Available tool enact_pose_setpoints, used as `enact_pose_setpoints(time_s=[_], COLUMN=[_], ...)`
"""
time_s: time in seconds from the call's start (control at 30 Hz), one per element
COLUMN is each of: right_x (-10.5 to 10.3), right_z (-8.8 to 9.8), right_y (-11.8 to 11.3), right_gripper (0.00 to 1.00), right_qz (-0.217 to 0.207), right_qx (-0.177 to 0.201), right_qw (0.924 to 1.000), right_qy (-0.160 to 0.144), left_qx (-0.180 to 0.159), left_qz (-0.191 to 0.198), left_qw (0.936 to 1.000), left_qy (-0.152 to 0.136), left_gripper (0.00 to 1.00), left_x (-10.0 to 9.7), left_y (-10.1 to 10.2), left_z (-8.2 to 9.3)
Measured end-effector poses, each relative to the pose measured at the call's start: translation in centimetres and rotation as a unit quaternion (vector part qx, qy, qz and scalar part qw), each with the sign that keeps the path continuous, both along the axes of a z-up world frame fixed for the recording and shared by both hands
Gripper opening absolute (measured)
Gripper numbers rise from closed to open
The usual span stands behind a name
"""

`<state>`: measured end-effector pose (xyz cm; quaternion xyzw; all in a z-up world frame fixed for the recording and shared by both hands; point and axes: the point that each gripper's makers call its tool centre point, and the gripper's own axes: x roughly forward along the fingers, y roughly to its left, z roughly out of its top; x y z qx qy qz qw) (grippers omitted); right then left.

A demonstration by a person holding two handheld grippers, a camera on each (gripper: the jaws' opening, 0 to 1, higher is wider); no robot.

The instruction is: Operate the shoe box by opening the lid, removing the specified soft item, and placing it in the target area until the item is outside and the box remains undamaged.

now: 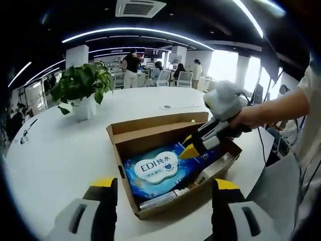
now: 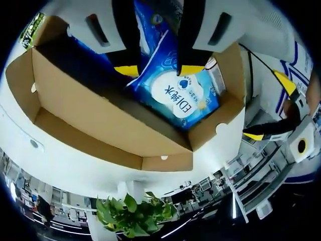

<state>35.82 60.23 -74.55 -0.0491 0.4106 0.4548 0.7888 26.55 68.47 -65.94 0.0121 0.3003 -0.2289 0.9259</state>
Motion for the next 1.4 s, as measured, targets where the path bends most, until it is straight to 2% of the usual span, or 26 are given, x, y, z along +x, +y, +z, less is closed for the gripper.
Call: enact_pose_setpoints(time_s=[0.17, 0.27, 0.3, 0.33, 0.4, 0.73, 1.17, 1.3, 1.4], right_x=[0.7, 0.8, 0.9, 1.2, 0.9, 0.6, 0.7, 0.5, 0.4], right_z=[-1.0, -0.8, -0.8, -1.1, -0.8, 1.2, 3.1, 3.5, 3.6], right_y=[-0.2, -0.1, -0.3, -0.9, -0.6, -0.9, -3.0, -3.6, -4.2], right_gripper=[0.14, 0.11, 0.06, 0.04, 0.03, 0.00, 0.00, 0.00, 0.00], right_qz=[-0.017, -0.026, -0.032, -0.036, -0.035, -0.040, -0.059, -0.068, -0.075], right_qx=[-0.014, -0.004, -0.005, -0.021, -0.010, 0.000, 0.016, 0.022, 0.025], right_qw=[0.9997, 0.9995, 0.9993, 0.9991, 0.9992, 0.9992, 0.9976, 0.9969, 0.9963], right_qy=[0.003, 0.017, 0.017, 0.009, 0.016, -0.007, -0.032, -0.033, -0.033], left_qx=[0.000, -0.003, -0.002, 0.000, 0.003, 0.006, 0.007, 0.030, 0.042], left_qz=[0.000, 0.003, 0.002, 0.001, -0.002, -0.011, -0.005, -0.011, -0.010], left_qw=[1.0000, 1.0000, 1.0000, 1.0000, 1.0000, 0.9999, 0.9999, 0.9992, 0.9983], left_qy=[0.001, 0.002, 0.002, 0.002, 0.004, 0.003, 0.014, 0.026, 0.039], left_gripper=[0.79, 0.78, 0.78, 0.78, 0.78, 0.77, 0.72, 0.59, 0.56], left_x=[-0.1, 0.0, 0.0, 0.0, 0.0, 0.6, 2.1, 2.5, 3.1], left_y=[-0.1, -0.2, -0.2, -0.3, -0.5, -1.3, -2.0, -2.0, -2.0], left_z=[-0.1, -0.2, -0.2, -0.3, -0.3, 0.2, 0.3, -0.4, -1.3])
